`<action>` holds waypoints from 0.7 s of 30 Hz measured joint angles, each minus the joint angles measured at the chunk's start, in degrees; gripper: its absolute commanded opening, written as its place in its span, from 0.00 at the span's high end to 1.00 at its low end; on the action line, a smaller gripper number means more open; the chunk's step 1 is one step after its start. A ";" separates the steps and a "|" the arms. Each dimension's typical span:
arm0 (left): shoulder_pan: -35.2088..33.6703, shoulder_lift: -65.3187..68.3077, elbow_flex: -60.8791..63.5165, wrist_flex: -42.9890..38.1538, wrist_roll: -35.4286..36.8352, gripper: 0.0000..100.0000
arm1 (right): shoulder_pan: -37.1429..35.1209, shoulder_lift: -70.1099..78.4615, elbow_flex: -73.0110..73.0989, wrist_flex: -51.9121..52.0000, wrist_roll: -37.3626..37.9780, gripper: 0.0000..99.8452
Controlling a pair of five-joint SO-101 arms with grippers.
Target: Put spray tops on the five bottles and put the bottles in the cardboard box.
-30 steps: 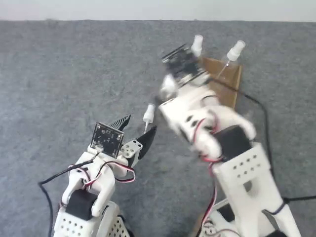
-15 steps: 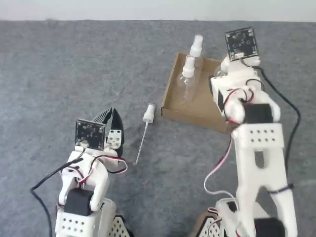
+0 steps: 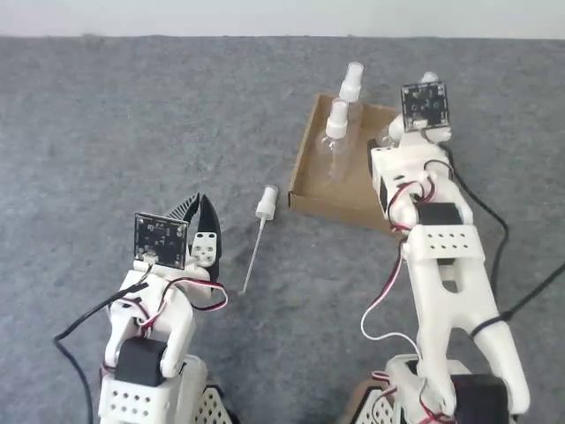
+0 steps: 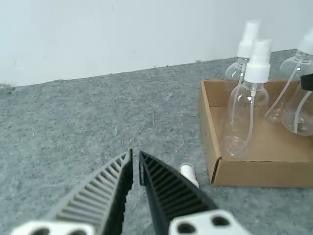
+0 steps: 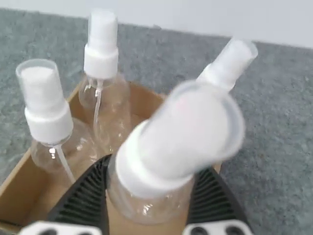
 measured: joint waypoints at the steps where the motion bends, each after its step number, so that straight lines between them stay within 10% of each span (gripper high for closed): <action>1: 0.00 0.00 0.00 0.00 0.00 0.99 | 0.18 0.00 0.35 -1.23 0.00 0.99; 21: 0.00 0.00 0.00 0.00 0.00 0.99 | 3.69 11.43 1.76 -12.75 0.00 0.99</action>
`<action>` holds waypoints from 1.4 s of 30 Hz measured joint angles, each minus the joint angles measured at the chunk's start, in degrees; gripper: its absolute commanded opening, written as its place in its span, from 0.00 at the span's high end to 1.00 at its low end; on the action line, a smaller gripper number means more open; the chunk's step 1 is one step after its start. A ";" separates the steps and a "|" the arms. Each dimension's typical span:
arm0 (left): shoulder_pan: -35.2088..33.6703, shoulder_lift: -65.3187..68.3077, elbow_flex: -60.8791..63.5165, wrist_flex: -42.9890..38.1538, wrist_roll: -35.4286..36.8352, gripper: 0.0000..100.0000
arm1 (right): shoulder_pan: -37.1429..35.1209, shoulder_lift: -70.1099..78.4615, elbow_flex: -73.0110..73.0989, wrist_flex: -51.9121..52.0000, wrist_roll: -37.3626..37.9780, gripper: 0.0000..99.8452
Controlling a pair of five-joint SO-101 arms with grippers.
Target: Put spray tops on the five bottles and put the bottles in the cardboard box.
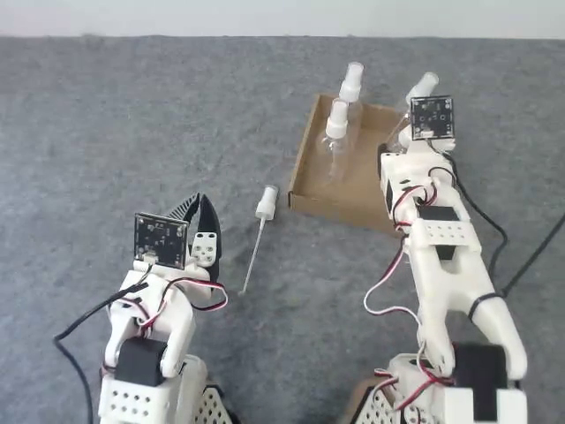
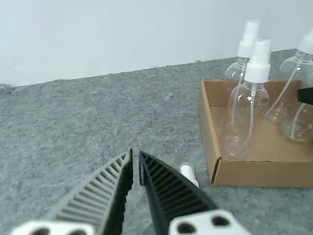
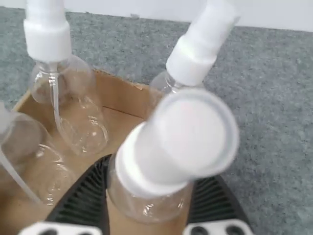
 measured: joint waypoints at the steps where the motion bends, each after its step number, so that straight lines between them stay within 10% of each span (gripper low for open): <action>1: 0.00 0.00 0.00 0.00 0.00 0.99 | 0.00 0.79 0.00 -0.53 0.00 0.99; 29: 0.00 0.00 0.00 0.00 0.00 0.99 | -1.05 5.71 -0.09 -4.57 -0.18 0.99; 42: 0.00 0.00 0.00 0.00 0.00 0.99 | -1.49 5.71 -1.67 -0.26 -0.18 0.82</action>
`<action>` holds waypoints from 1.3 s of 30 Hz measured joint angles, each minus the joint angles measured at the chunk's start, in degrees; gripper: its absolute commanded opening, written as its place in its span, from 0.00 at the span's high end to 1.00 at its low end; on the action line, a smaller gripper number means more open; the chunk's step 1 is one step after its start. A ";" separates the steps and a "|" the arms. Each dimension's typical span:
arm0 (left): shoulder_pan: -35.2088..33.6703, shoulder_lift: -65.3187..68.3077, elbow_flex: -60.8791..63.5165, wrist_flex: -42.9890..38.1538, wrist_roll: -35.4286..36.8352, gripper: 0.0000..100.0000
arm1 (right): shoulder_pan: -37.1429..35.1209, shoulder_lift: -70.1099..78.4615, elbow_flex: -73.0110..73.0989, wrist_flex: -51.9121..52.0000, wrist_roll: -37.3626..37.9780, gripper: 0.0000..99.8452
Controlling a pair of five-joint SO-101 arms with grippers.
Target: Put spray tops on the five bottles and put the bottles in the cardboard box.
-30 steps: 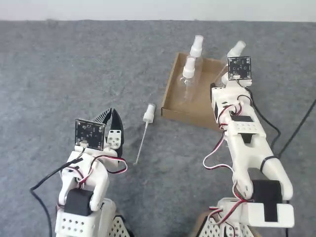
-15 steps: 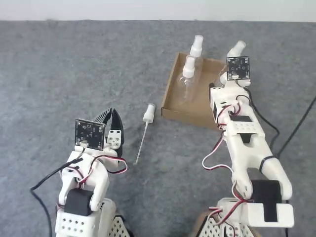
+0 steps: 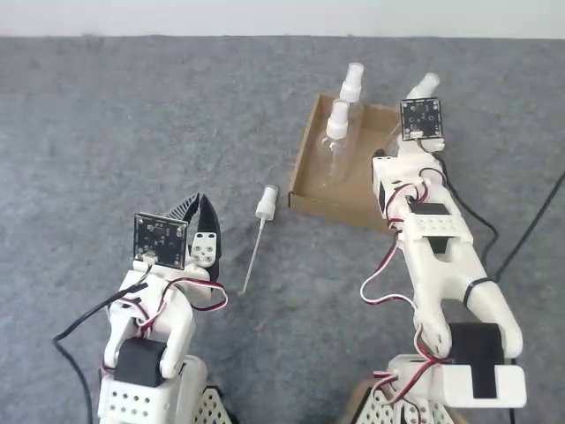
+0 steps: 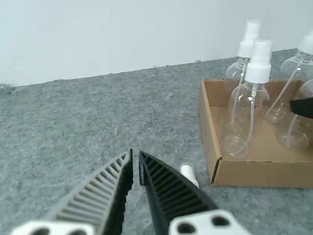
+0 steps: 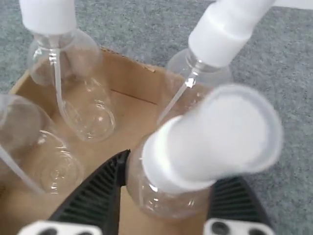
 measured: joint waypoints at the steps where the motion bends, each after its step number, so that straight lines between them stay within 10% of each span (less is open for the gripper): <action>1: 0.00 0.00 0.00 0.00 0.00 0.99 | 0.00 0.00 0.00 0.09 0.00 0.82; 31: 0.00 0.00 0.00 0.00 0.00 0.99 | -1.93 0.00 -1.23 0.53 0.00 0.67; 39: 0.00 0.00 0.00 0.00 0.00 0.99 | -1.67 -5.71 -10.46 15.56 0.00 0.67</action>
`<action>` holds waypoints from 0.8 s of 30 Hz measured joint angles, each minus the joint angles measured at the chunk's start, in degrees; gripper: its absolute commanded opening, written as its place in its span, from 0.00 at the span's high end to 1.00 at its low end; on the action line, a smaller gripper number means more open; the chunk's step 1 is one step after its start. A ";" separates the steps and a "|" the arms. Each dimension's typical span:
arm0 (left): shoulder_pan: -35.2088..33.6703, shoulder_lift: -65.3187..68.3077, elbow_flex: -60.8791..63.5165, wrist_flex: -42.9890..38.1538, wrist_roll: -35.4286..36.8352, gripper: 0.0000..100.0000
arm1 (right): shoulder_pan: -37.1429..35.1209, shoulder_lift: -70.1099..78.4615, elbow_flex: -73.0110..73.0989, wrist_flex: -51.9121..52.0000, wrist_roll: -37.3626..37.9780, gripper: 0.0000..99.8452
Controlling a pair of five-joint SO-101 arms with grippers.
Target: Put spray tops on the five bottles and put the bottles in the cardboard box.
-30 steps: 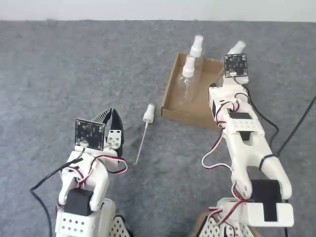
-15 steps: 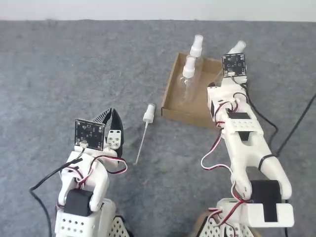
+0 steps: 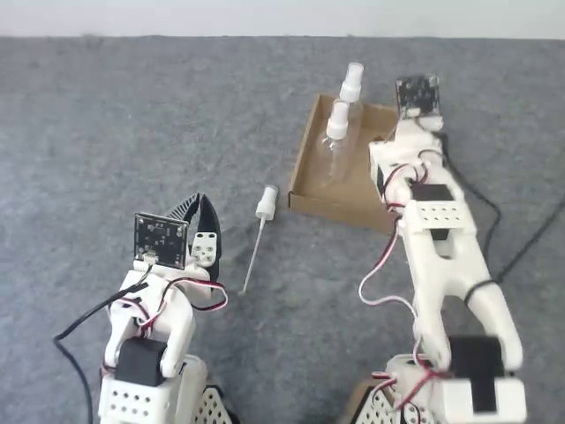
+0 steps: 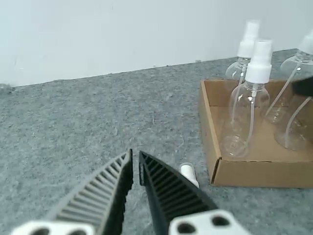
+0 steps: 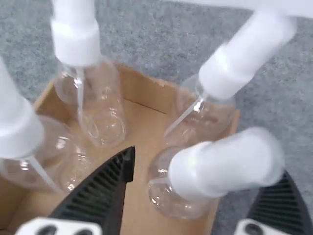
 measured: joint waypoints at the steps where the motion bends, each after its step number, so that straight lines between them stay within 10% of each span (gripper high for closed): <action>1: 0.00 0.00 0.00 0.00 0.00 0.99 | 0.00 -1.76 -1.23 2.29 0.00 0.67; 24: 0.00 0.00 0.00 0.00 0.00 0.99 | 2.55 -25.67 -4.75 50.20 0.18 0.67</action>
